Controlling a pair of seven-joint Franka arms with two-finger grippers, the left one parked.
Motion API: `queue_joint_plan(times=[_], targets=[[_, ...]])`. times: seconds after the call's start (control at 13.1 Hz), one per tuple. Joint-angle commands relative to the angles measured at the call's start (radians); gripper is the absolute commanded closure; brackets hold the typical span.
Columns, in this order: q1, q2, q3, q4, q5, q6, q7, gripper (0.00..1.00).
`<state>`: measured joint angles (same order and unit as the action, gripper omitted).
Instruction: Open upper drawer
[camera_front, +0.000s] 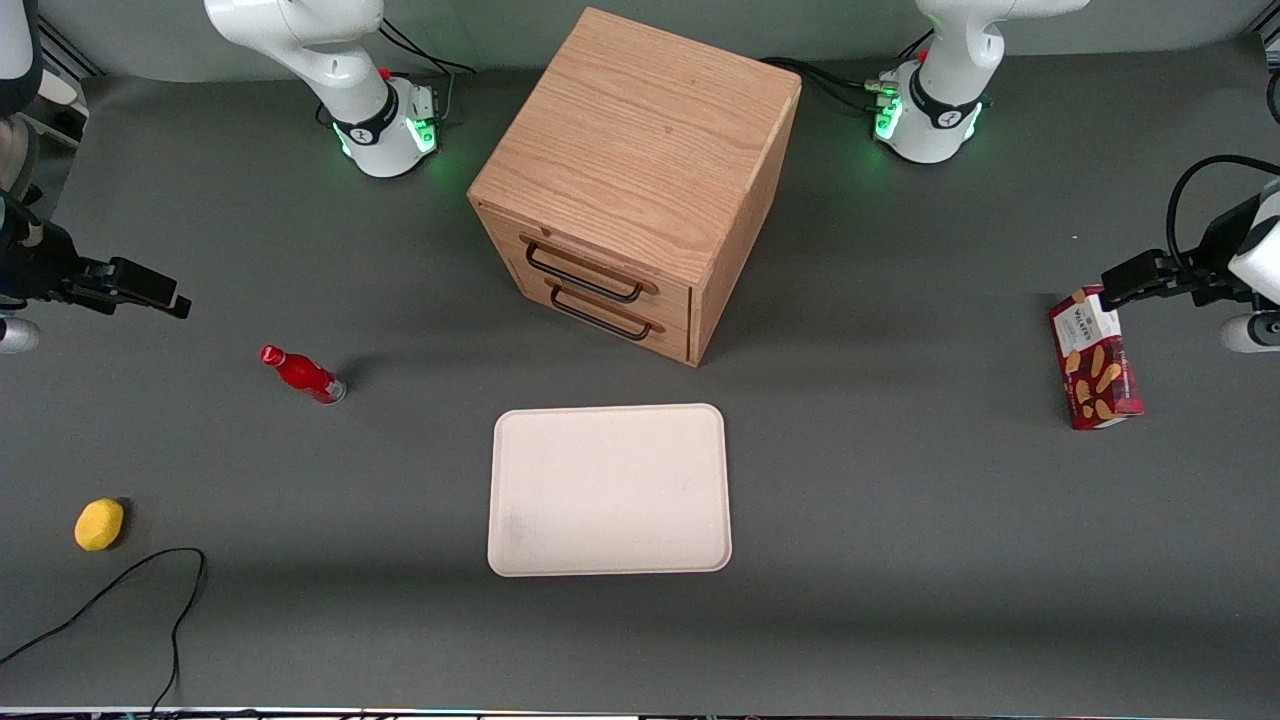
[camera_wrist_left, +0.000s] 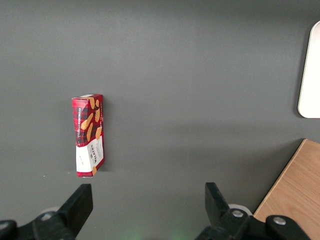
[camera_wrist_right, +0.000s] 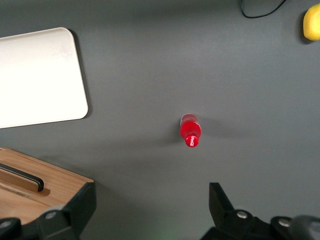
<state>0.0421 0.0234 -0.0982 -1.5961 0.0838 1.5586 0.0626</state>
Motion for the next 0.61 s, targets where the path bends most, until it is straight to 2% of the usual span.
queue_joint_plan(times=[0.0,0.54], targets=[[-0.019,0.003,0.015,0.027,0.020,-0.034,-0.018,0.00],[-0.002,0.036,0.015,0.064,0.019,-0.058,-0.020,0.00]])
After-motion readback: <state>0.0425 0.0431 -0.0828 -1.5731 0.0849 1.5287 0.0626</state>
